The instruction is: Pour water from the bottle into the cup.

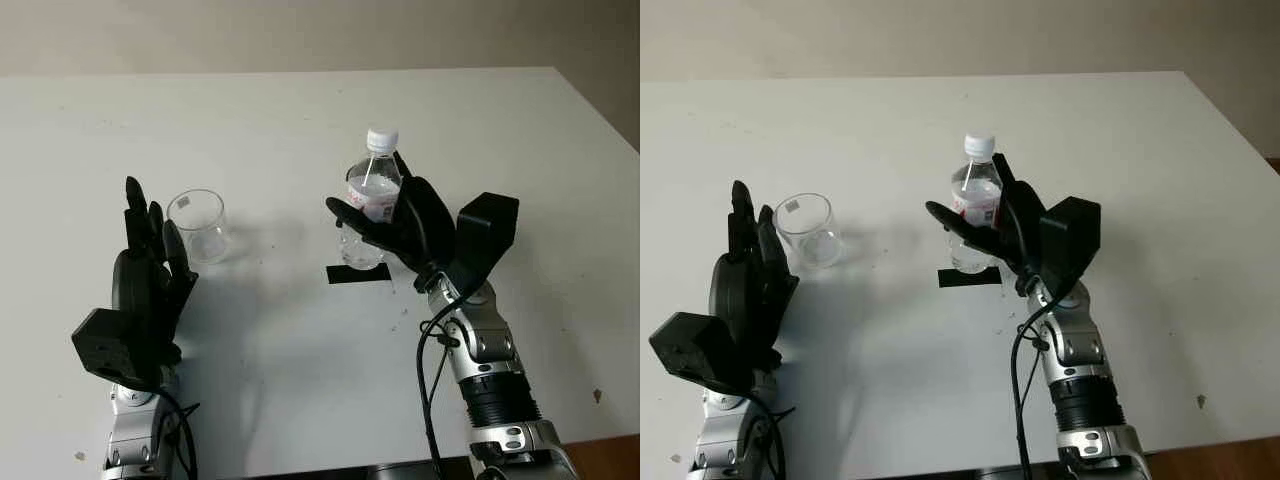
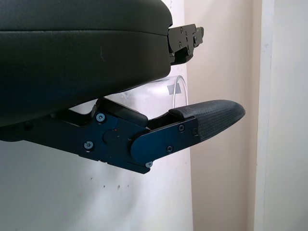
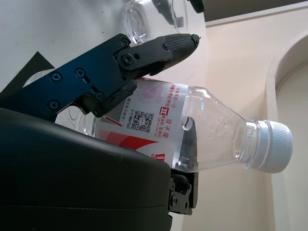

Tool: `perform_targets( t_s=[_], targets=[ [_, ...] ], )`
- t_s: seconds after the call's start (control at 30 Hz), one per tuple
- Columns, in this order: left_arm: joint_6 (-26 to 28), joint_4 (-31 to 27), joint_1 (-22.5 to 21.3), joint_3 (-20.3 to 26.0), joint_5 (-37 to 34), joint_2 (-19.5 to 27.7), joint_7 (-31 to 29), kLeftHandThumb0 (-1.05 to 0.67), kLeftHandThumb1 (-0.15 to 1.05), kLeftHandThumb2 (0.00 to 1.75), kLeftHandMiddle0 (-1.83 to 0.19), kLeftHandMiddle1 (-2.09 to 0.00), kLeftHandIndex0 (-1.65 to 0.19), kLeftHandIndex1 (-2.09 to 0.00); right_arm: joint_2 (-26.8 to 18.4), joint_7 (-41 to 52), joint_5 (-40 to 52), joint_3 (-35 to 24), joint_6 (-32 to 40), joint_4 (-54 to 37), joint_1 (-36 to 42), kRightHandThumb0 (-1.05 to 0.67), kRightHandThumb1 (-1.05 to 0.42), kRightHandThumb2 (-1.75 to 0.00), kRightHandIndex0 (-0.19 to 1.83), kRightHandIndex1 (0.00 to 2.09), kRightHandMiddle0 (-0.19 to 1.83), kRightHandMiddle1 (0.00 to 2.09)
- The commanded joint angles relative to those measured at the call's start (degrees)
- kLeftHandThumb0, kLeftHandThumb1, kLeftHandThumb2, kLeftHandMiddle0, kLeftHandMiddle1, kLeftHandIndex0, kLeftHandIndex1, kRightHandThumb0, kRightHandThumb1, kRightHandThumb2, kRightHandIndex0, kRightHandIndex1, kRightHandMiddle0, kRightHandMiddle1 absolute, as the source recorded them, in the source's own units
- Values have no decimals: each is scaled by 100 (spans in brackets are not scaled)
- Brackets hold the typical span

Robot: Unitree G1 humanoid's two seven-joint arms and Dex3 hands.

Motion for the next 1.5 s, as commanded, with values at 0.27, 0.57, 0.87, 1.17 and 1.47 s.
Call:
perform_targets(
  t_s=[0.27, 0.57, 0.87, 1.17, 1.47],
  targets=[
    [-59, -45, 56, 21, -5, 35, -32, -78, 105, 73, 19, -23, 15, 0, -12, -64, -88, 18, -86, -15, 115, -23, -105, -40, 111, 209, -19, 209],
    [-39, -60, 53, 27, 37, 33, 17, -78, 105, 74, 19, -28, 12, 0, -11, -34, -149, 17, -207, 93, 250, -26, -105, -39, 113, 209, -19, 209],
    [-71, -60, 60, 32, 10, 49, -14, -77, 105, 75, 19, -27, 14, 0, 14, 30, -136, 29, -315, 197, 359, -27, -105, -37, 82, 209, -19, 209],
    [-103, -24, 62, 37, -24, 70, -57, -78, 105, 74, 19, -25, 14, 0, -158, 525, -185, 99, -915, 502, 410, -45, -105, -12, 2, 209, -2, 209],
    [-70, -50, 63, 36, 29, 84, -16, -78, 105, 74, 19, -28, 13, 0, -451, 910, -424, 242, -1575, 738, 474, -59, -101, -5, 2, 59, -13, 86]
  ],
)
